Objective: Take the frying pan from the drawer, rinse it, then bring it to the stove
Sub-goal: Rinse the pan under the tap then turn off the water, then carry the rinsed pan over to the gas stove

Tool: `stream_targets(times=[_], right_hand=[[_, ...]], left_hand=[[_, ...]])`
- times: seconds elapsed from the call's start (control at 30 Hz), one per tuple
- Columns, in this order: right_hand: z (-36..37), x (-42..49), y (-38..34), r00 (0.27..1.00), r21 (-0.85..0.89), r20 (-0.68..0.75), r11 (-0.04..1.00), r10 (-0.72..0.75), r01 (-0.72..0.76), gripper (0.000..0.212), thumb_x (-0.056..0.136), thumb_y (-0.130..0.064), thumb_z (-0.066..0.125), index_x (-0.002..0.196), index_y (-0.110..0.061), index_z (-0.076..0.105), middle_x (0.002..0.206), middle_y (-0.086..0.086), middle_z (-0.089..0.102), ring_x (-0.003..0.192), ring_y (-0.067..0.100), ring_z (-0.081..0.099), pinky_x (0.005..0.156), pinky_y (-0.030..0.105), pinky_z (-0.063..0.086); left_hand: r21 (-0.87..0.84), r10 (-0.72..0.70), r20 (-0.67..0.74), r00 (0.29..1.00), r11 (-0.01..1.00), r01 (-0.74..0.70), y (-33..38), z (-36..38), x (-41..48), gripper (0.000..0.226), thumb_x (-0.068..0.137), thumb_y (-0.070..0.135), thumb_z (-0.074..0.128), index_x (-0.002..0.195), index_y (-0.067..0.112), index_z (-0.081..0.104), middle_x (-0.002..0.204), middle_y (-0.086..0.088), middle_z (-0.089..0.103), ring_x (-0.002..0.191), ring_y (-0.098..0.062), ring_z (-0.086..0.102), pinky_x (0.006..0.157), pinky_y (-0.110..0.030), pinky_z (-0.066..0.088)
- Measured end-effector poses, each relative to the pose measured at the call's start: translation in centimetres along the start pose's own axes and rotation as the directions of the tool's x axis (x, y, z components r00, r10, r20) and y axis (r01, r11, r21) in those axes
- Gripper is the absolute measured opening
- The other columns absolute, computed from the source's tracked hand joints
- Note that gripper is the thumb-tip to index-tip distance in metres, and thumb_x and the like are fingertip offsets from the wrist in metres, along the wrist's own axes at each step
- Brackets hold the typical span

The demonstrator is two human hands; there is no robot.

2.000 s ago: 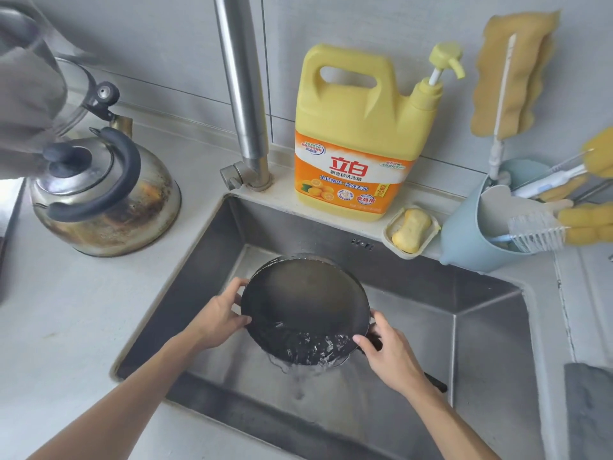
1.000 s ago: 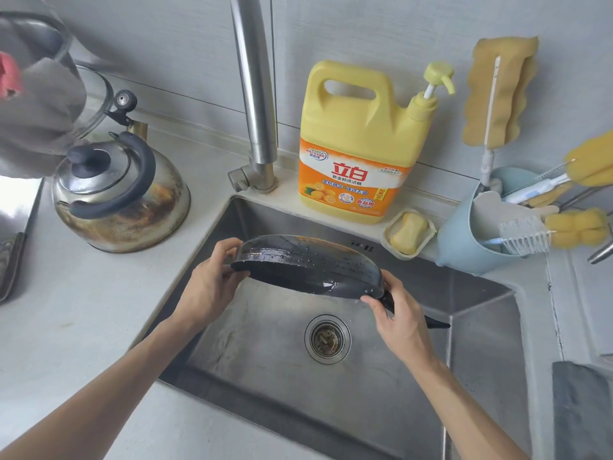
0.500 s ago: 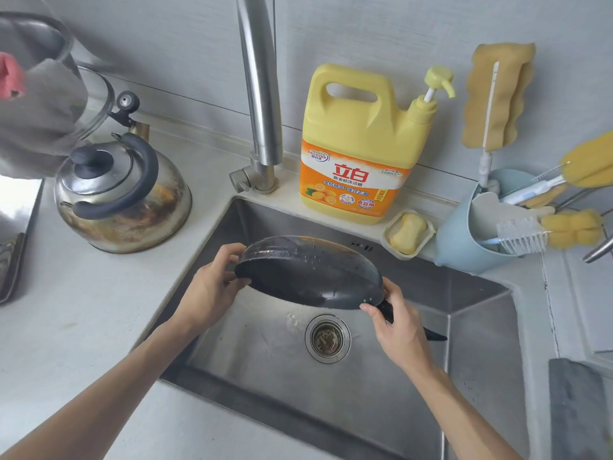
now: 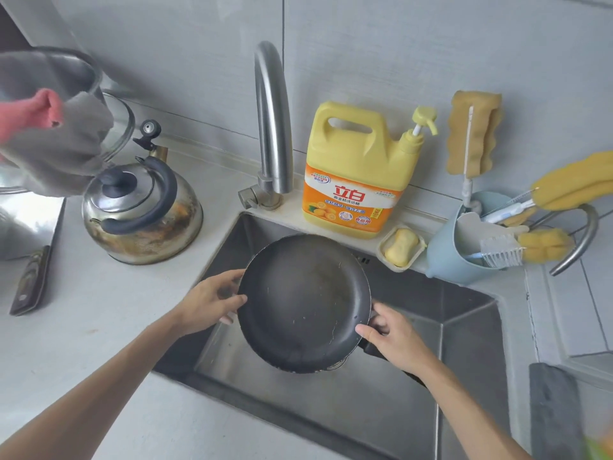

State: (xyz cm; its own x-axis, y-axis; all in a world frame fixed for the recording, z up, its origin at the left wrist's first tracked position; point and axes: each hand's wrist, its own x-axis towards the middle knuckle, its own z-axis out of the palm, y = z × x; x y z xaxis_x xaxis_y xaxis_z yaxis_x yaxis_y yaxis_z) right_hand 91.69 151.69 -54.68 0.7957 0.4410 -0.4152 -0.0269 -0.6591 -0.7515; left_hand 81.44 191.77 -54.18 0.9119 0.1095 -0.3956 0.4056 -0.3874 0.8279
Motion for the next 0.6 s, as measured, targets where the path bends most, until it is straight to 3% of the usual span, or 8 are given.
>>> stream_targets(times=[0.07, 0.13, 0.23, 0.27, 0.4, 0.53, 0.6], right_hand=[[-1.0, -1.0, -1.7, 0.998, -0.025, 0.067, 1.0, 0.006, -0.004, 0.028, 0.103, -0.03, 0.073, 0.128, -0.04, 0.069, 0.097, -0.012, 0.085, 0.091, 0.01, 0.08, 0.097, 0.037, 0.058], [-1.9, -2.0, -3.6, 0.994, -0.029, 0.106, 1.0, 0.012, -0.009, 0.025, 0.103, -0.029, 0.073, 0.126, -0.038, 0.072, 0.098, -0.007, 0.086, 0.091, 0.018, 0.082, 0.092, 0.037, 0.06], [-3.7, -3.6, -6.8, 0.99, -0.079, 0.13, 0.996, 0.047, -0.037, 0.007, 0.105, -0.029, 0.072, 0.11, -0.024, 0.075, 0.087, 0.0, 0.085, 0.065, 0.029, 0.077, 0.061, 0.034, 0.059], [-4.3, -4.2, -7.8, 0.988, -0.104, 0.141, 0.993, 0.065, -0.05, 0.011, 0.105, -0.032, 0.071, 0.108, -0.022, 0.075, 0.085, 0.005, 0.084, 0.062, 0.032, 0.077, 0.058, 0.032, 0.056], [-7.2, -7.3, -12.2, 0.977, -0.131, 0.196, 0.99, 0.086, -0.061, 0.03, 0.102, -0.041, 0.07, 0.113, -0.014, 0.075, 0.094, 0.013, 0.084, 0.068, 0.042, 0.081, 0.068, 0.046, 0.065], [-10.5, -11.2, -16.9, 0.977, -0.125, 0.201, 0.991, 0.073, -0.048, 0.024, 0.106, -0.032, 0.07, 0.113, -0.012, 0.079, 0.091, 0.017, 0.083, 0.057, 0.029, 0.075, 0.068, 0.037, 0.066], [-12.1, -13.1, -18.5, 0.979, -0.13, 0.191, 0.991, 0.068, -0.043, 0.025, 0.105, -0.035, 0.07, 0.115, -0.014, 0.078, 0.092, 0.011, 0.085, 0.067, 0.039, 0.08, 0.074, 0.043, 0.068]], left_hand=[[-0.039, -0.005, 0.064, 0.998, 0.999, 0.007, 1.0, -0.8, -1.4, 0.052, 0.106, 0.015, 0.065, 0.154, 0.034, 0.062, 0.127, 0.003, 0.083, 0.106, -0.03, 0.084, 0.086, -0.054, 0.07], [-0.053, -0.017, 0.083, 0.996, 0.998, 0.022, 2.6, -1.5, -3.0, 0.051, 0.108, 0.006, 0.06, 0.153, 0.03, 0.065, 0.127, 0.004, 0.084, 0.108, -0.028, 0.084, 0.091, -0.053, 0.069], [-0.105, -0.044, 0.081, 0.996, 0.993, 0.053, 5.3, -2.6, -5.3, 0.049, 0.108, 0.003, 0.059, 0.148, 0.029, 0.069, 0.123, -0.001, 0.086, 0.108, -0.031, 0.084, 0.096, -0.052, 0.068], [-0.123, -0.046, 0.08, 0.996, 0.991, 0.056, 6.3, -3.0, -6.2, 0.049, 0.108, 0.003, 0.06, 0.148, 0.029, 0.069, 0.122, -0.003, 0.086, 0.108, -0.032, 0.084, 0.097, -0.052, 0.067], [-0.19, -0.018, 0.088, 0.996, 0.981, 0.034, 10.1, -4.7, -9.3, 0.052, 0.109, 0.003, 0.062, 0.155, 0.027, 0.062, 0.123, -0.011, 0.085, 0.11, -0.037, 0.083, 0.101, -0.056, 0.065], [-0.22, -0.032, 0.061, 0.998, 0.975, 0.044, 13.7, -6.2, -12.1, 0.066, 0.106, 0.007, 0.069, 0.165, 0.029, 0.046, 0.12, -0.021, 0.083, 0.108, -0.043, 0.083, 0.102, -0.057, 0.064], [-0.225, -0.023, 0.051, 0.998, 0.974, 0.034, 15.6, -6.6, -13.6, 0.07, 0.104, 0.009, 0.072, 0.166, 0.031, 0.045, 0.119, -0.024, 0.082, 0.108, -0.044, 0.082, 0.101, -0.056, 0.065]])
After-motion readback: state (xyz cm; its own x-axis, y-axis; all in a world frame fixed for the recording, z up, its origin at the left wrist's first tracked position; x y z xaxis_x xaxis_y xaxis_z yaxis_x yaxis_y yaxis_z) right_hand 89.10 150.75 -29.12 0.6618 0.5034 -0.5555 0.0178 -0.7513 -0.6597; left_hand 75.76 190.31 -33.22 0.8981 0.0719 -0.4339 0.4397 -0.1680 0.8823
